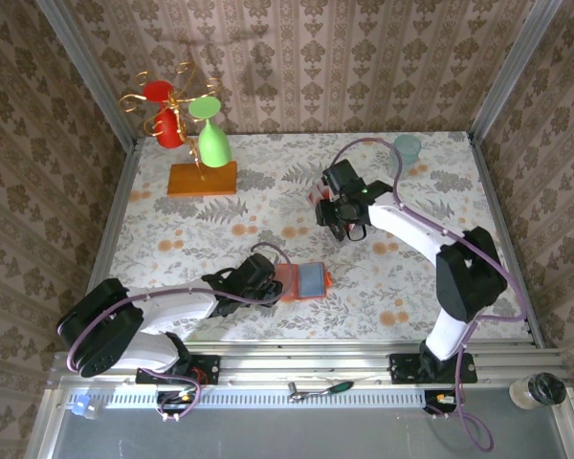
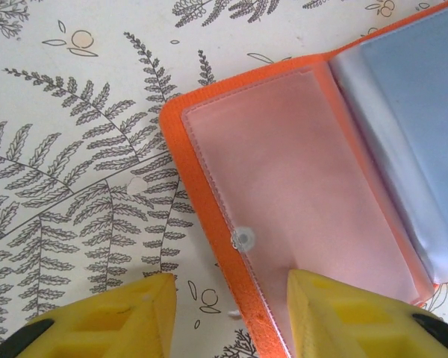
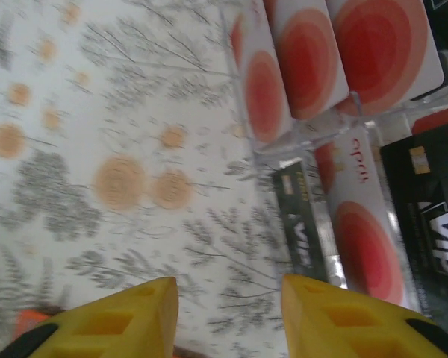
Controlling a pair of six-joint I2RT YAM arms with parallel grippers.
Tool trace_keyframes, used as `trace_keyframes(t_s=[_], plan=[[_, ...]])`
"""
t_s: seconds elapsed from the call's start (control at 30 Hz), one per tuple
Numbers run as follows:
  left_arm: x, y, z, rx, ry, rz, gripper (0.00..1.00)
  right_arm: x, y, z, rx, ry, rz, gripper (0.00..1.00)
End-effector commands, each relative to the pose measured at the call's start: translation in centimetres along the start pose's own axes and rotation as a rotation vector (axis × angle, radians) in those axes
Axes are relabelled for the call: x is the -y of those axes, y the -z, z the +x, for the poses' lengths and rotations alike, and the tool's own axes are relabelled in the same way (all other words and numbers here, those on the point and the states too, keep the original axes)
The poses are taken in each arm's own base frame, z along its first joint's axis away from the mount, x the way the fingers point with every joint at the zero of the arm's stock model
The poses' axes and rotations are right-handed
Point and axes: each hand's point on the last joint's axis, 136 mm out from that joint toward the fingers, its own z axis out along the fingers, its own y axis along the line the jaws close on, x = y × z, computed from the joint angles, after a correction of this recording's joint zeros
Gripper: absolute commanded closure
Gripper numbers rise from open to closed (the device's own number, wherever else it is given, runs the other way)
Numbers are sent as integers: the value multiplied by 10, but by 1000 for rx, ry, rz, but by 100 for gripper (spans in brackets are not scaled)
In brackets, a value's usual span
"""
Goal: Put the credit cards into the card holder
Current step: Pick up the credit card from the storage box.
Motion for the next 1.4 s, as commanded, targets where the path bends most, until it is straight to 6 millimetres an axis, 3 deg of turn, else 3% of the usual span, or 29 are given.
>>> trace_keyframes(t_s=[0.0,0.23,0.53,0.8,1.07,1.27,1.37], plan=[[-2,2,2,6,7,-14,56,23,-7,8,-76,101,143,63],[-1,2,1,4,4,-15,56,34,-24,7,-111,152,217,67],[-1,2,1,4,5,-16,56,35,-46,21,-170,172,228,72],[-1,2,2,4,7,-14,56,31,-47,18,-171,175,206,84],[-1,2,2,3,7,-14,56,26,-41,12,-165,186,185,84],[-1,3,2,5,7,-14,56,24,-44,14,-177,195,166,99],[0,3,2,4,7,-14,56,19,-44,14,-180,210,138,100]])
